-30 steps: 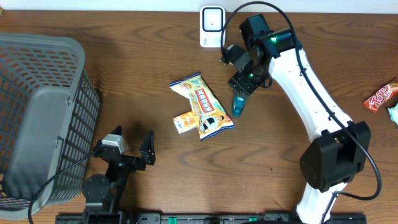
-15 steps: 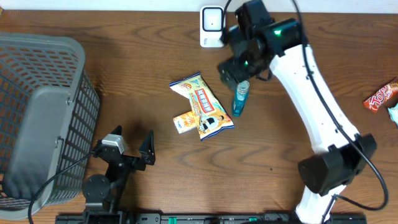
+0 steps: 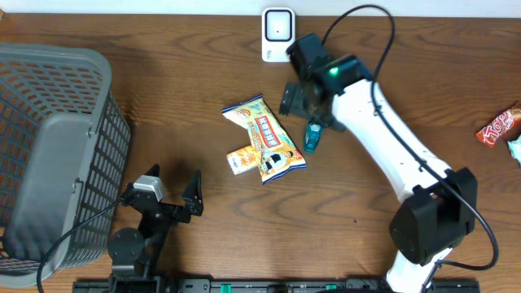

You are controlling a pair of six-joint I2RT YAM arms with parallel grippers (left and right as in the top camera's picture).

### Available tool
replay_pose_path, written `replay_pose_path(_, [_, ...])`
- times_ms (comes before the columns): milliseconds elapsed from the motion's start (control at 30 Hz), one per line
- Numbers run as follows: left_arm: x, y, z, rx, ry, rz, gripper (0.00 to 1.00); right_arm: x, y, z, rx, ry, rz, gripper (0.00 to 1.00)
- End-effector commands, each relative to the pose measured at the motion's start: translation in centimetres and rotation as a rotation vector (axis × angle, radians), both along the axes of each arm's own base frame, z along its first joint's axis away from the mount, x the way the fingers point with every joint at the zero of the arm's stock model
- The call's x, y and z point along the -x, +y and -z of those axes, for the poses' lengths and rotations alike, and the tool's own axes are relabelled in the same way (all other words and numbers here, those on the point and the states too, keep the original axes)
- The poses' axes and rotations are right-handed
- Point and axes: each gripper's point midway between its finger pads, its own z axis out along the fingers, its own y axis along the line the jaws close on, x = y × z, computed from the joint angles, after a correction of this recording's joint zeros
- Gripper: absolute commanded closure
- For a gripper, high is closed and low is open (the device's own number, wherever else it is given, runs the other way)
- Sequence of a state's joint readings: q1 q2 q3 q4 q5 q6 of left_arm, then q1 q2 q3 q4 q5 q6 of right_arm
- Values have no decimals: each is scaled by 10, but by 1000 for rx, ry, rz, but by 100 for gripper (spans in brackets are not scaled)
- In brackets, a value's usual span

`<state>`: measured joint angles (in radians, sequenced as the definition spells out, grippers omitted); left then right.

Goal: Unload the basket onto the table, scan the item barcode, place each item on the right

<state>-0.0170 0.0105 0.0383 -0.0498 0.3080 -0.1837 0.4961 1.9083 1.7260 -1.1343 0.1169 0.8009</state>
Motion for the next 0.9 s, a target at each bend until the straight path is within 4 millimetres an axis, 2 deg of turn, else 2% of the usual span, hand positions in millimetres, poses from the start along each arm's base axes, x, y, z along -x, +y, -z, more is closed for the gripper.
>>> replay_pose_path(0, [1, -2, 15, 1, 45, 8, 2, 1, -14, 16, 54, -18, 121, 1])
replay_pose_path(133, [1, -2, 15, 1, 44, 8, 2, 3, -19, 33, 66, -10, 129, 3])
replay_pose_path(200, [1, -2, 15, 1, 44, 8, 2, 3, -24, 41, 83, -15, 134, 18])
replay_pose_path(300, [1, -2, 15, 1, 45, 8, 2, 1, -27, 47, 104, -22, 100, 29])
replay_pose_path(467, [1, -2, 15, 1, 44, 8, 2, -2, -25, 46, 127, -33, -10, 56])
replay_pose_path(600, [1, -2, 15, 1, 45, 8, 2, -8, -21, 43, 171, -49, -200, 65])
replay_pose_path(733, [1, -2, 15, 1, 45, 8, 2, -8, -15, 43, 237, -41, -528, 74])
replay_pose_path(867, [1, -2, 15, 1, 44, 9, 2, -9, -13, 41, 278, -43, -694, 73])
